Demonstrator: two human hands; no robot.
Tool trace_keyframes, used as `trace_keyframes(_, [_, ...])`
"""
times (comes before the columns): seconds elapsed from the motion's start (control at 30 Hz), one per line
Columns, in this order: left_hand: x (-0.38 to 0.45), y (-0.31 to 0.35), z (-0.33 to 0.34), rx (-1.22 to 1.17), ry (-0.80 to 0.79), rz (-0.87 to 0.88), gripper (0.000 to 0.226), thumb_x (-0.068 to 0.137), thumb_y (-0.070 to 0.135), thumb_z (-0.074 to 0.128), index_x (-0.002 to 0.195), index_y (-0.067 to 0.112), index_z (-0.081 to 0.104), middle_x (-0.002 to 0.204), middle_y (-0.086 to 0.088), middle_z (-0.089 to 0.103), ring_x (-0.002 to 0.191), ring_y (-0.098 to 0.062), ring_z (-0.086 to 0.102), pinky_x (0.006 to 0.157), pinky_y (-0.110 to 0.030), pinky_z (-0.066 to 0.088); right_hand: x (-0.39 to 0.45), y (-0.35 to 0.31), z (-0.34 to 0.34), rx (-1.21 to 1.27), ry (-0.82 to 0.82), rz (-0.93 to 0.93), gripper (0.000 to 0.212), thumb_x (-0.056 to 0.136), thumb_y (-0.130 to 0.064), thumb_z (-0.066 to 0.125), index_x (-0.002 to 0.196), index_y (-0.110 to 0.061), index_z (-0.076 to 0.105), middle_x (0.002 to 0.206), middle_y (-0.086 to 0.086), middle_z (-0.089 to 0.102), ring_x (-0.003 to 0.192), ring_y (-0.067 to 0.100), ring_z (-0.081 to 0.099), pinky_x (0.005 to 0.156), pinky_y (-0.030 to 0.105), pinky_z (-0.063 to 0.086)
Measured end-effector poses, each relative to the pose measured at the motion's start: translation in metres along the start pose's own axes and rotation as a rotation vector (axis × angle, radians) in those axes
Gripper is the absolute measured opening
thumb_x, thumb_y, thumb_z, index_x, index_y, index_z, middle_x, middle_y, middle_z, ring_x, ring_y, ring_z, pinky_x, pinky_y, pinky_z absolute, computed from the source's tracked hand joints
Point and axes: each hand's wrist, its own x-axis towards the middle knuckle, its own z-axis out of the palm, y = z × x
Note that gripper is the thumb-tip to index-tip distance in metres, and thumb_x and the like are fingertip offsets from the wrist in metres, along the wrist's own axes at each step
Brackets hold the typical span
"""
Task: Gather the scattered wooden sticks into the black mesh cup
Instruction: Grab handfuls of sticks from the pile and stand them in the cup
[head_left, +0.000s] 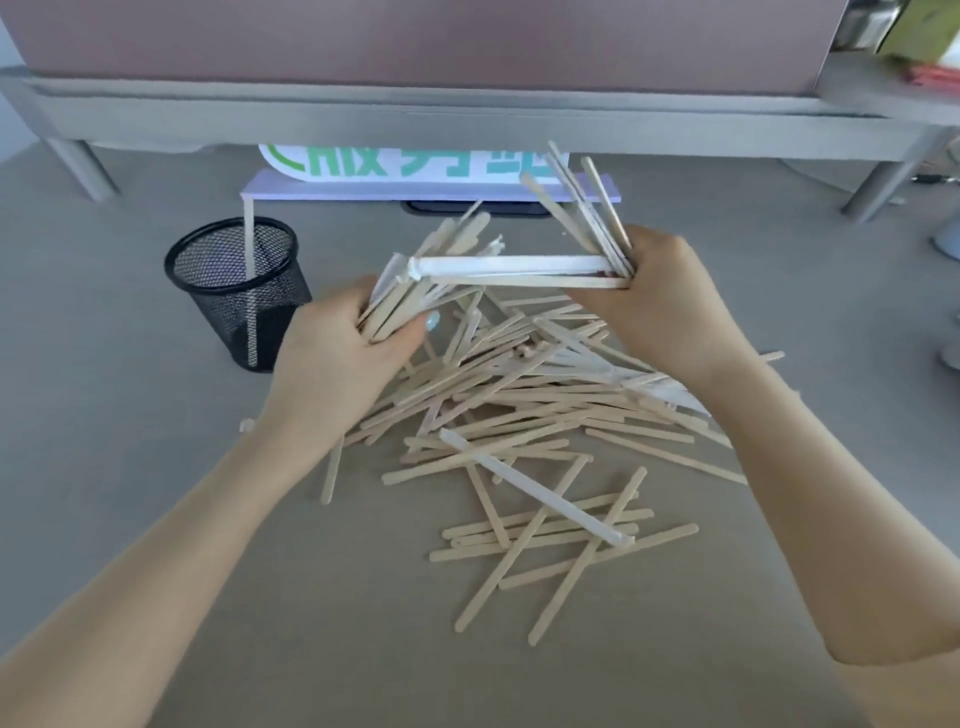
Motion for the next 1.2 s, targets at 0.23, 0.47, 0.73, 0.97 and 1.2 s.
trace_keyframes(0.23, [0.032,0.013,-0.002,-0.342,-0.016,-0.001,0.036,0.084,0.022,0.062,0.057,0.009,0.042,0.041,0.008,0.032,0.042,-0.007,0.027,0.042,-0.019,0.024,0.040,-0.039,0.005,0.279,0.093,-0.018,0.024,0.079,-0.025,0.066,0.067,-0.020,0.046,0.052,-0.004,0.036,0.048,0.012,0.030,0.047,0.024,0.030])
trace_keyframes(0.47, [0.014,0.013,-0.004,-0.508,0.029,0.031,0.016,0.082,0.026,0.059,0.072,0.019,0.050,0.046,0.012,0.039,0.045,-0.009,0.031,0.046,-0.023,0.028,0.014,-0.035,0.041,0.628,0.074,0.083,0.035,0.084,-0.021,0.061,0.062,-0.019,0.033,0.054,0.000,0.026,0.047,0.013,0.020,0.044,0.024,0.023])
trace_keyframes(0.73, [0.001,0.017,-0.016,-0.603,0.188,-0.082,0.031,0.085,0.029,0.058,0.056,0.019,0.053,0.039,0.010,0.029,0.042,-0.008,0.026,0.044,-0.022,0.024,-0.005,-0.036,0.054,0.771,0.166,0.174,0.029,0.086,-0.021,0.059,0.063,-0.019,0.042,0.054,-0.003,0.035,0.044,0.010,0.031,0.045,0.023,0.031])
trace_keyframes(0.97, [0.007,0.013,-0.016,-0.528,0.223,-0.110,0.042,0.089,0.034,0.054,0.054,0.016,0.039,0.045,0.010,0.035,0.040,-0.004,0.031,0.043,-0.018,0.027,-0.003,-0.044,0.051,0.866,0.201,0.191,0.038,0.088,-0.020,0.055,0.060,-0.019,0.030,0.046,-0.008,0.027,0.040,0.010,0.020,0.039,0.021,0.022])
trace_keyframes(1.2, [0.004,0.004,-0.010,-0.615,0.211,-0.116,0.038,0.086,0.027,0.057,0.065,0.000,0.040,0.045,0.009,0.031,0.047,-0.012,0.029,0.051,-0.032,0.028,-0.003,-0.049,0.046,0.825,0.169,0.186,0.031,0.085,-0.019,0.059,0.061,-0.018,0.040,0.046,-0.008,0.035,0.039,0.009,0.026,0.040,0.022,0.024])
